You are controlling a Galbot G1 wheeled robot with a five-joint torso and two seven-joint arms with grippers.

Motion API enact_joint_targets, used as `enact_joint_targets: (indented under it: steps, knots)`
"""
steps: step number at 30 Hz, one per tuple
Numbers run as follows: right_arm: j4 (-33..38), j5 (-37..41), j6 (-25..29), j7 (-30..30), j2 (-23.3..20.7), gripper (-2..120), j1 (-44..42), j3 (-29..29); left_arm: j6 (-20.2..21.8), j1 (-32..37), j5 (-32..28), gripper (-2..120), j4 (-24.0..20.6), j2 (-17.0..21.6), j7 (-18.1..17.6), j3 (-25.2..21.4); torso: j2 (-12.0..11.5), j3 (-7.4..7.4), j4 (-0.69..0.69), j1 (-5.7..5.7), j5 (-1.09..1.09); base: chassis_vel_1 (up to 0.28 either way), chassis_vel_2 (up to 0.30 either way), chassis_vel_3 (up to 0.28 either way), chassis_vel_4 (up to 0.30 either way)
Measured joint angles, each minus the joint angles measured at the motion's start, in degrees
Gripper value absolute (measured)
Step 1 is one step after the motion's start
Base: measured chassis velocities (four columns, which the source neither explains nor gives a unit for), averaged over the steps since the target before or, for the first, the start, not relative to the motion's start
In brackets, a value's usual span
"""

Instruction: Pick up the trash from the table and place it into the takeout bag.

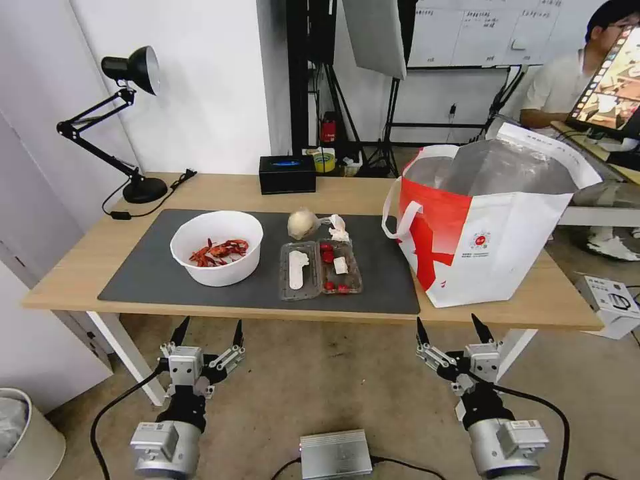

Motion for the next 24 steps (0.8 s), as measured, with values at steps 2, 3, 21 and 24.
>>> enact_joint_targets:
  steps: [2, 3, 21, 24]
  knots:
    - [0.0, 0.4, -0.6, 0.0, -0.9, 100, 0.0, -0.1, 0.1, 0.0, -0.2, 100, 0.0, 0.1, 0.0, 0.1, 0.0, 0.00, -0.01, 0.00, 0.01, 0.000, 0.000, 0.000, 0.000]
    - [-0.1, 1.2, -1.9, 0.1, -2.6, 100, 0.1, -0.2, 0.5, -0.1, -0.6, 100, 0.1, 0.2, -0.2, 0.2, 0.0, 0.00, -0.01, 0.00, 0.01, 0.000, 0.000, 0.000, 0.000]
    - [-1.9, 12.0, -12.7, 0.7, -25.5, 100, 2.7, -2.3, 21.3, -3.2, -21.6, 100, 3.4, 9.4, -8.9, 6.1, 0.0, 0.02, 0.00, 0.01, -0.02, 0.000, 0.000, 0.000, 0.000]
    - [-0.4, 12.1, -11.9, 0.6, -25.6, 100, 2.4, -2.0, 20.2, -2.8, -22.6, 100, 0.8, 9.8, -9.2, 5.6, 0.0, 0.01, 0.00, 0.00, 0.01, 0.000, 0.000, 0.000, 0.000]
